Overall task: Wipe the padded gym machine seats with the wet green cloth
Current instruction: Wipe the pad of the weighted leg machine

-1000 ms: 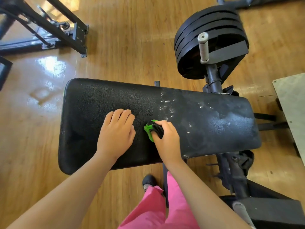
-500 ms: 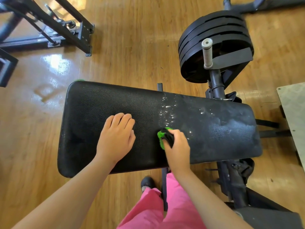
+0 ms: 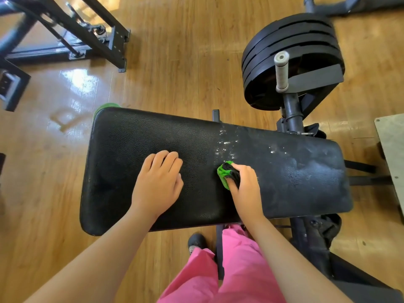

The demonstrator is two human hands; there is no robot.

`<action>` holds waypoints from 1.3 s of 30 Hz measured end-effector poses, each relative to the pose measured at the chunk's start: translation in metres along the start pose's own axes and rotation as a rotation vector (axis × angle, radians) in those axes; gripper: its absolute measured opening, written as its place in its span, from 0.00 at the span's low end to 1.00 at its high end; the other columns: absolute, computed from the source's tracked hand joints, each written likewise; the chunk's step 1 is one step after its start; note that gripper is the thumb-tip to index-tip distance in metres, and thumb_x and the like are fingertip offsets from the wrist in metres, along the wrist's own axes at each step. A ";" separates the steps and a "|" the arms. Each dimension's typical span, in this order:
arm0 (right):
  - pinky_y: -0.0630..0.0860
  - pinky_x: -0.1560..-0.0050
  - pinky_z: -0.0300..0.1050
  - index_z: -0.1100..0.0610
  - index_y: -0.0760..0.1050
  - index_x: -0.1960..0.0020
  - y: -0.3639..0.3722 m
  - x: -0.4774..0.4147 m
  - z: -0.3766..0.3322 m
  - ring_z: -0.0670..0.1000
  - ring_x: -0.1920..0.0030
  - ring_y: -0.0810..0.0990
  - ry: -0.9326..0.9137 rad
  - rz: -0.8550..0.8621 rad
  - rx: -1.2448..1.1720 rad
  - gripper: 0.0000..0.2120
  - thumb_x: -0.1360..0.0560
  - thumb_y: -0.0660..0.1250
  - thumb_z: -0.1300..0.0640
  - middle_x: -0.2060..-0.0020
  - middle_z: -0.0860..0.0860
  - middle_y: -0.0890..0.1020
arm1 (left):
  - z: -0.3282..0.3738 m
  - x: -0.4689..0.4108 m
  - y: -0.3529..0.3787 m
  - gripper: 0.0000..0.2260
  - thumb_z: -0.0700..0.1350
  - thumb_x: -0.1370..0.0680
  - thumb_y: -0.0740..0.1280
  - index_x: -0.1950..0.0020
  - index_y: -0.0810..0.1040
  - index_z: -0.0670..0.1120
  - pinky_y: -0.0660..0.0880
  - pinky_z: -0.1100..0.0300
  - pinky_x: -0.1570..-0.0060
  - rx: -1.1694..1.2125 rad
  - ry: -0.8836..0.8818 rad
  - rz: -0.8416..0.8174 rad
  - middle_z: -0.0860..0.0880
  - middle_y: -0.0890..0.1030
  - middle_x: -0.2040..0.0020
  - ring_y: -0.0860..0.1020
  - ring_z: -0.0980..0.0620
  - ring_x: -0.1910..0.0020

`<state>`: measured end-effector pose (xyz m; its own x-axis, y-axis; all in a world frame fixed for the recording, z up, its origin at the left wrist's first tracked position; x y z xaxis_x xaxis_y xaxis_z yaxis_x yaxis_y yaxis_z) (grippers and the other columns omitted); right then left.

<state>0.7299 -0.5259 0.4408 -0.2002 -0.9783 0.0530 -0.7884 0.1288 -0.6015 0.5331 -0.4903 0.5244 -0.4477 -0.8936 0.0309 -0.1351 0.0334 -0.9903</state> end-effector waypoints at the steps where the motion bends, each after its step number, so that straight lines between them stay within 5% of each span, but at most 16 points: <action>1: 0.64 0.46 0.30 0.60 0.75 0.40 0.000 0.001 0.000 0.51 0.46 0.74 0.010 0.010 -0.002 0.15 0.26 0.71 0.63 0.48 0.54 0.78 | 0.000 0.000 0.000 0.15 0.47 0.22 0.57 0.41 0.77 0.43 0.68 0.48 0.39 0.001 0.003 0.005 0.45 0.77 0.40 0.72 0.44 0.39; 4: 0.62 0.46 0.28 0.60 0.75 0.41 0.002 0.006 -0.006 0.49 0.47 0.72 0.055 0.072 -0.032 0.14 0.26 0.71 0.64 0.48 0.53 0.77 | 0.000 0.000 0.000 0.15 0.47 0.22 0.58 0.41 0.76 0.43 0.68 0.49 0.39 -0.001 0.002 0.006 0.45 0.77 0.40 0.72 0.44 0.39; 8: 0.67 0.48 0.37 0.60 0.75 0.43 0.010 0.009 -0.021 0.51 0.47 0.74 0.067 0.037 -0.054 0.13 0.26 0.71 0.62 0.49 0.53 0.77 | 0.000 -0.001 0.001 0.14 0.47 0.22 0.58 0.41 0.76 0.44 0.67 0.49 0.39 -0.004 -0.004 -0.008 0.46 0.76 0.40 0.71 0.44 0.39; 17: 0.72 0.46 0.41 0.59 0.75 0.42 0.021 -0.010 -0.038 0.49 0.47 0.75 -0.110 -0.063 -0.087 0.13 0.26 0.71 0.61 0.49 0.52 0.77 | 0.001 -0.002 -0.001 0.14 0.47 0.23 0.58 0.41 0.76 0.44 0.66 0.49 0.39 -0.013 -0.018 -0.026 0.46 0.76 0.41 0.71 0.44 0.39; 28: 0.69 0.47 0.40 0.61 0.73 0.42 -0.021 -0.030 0.035 0.54 0.45 0.75 0.159 0.019 0.026 0.14 0.25 0.70 0.59 0.47 0.55 0.77 | 0.002 -0.003 0.000 0.15 0.47 0.23 0.59 0.41 0.77 0.43 0.68 0.48 0.40 -0.029 -0.034 -0.050 0.45 0.77 0.41 0.73 0.43 0.39; 35: 0.69 0.47 0.40 0.60 0.75 0.44 0.028 -0.001 -0.048 0.53 0.49 0.75 -0.137 -0.117 -0.077 0.14 0.28 0.71 0.57 0.50 0.53 0.78 | 0.002 -0.004 -0.002 0.15 0.47 0.24 0.59 0.41 0.77 0.43 0.66 0.48 0.39 -0.023 -0.042 -0.055 0.45 0.77 0.41 0.72 0.44 0.39; 39: 0.70 0.48 0.43 0.63 0.75 0.43 0.021 -0.036 -0.029 0.57 0.48 0.75 -0.159 -0.117 0.020 0.18 0.30 0.74 0.61 0.51 0.57 0.78 | 0.002 -0.004 0.000 0.15 0.47 0.23 0.58 0.41 0.77 0.43 0.67 0.48 0.39 -0.016 -0.045 -0.071 0.45 0.77 0.41 0.72 0.44 0.39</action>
<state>0.7043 -0.4833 0.4493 -0.0120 -0.9999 -0.0020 -0.7890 0.0107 -0.6144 0.5367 -0.4871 0.5244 -0.3968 -0.9131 0.0941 -0.1792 -0.0235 -0.9835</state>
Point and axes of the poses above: each hand's wrist, its own x-axis away from the middle knuckle, its own y-axis out of the palm, z = x × y, the point moved 7 cm from there along -x, towards the middle knuckle
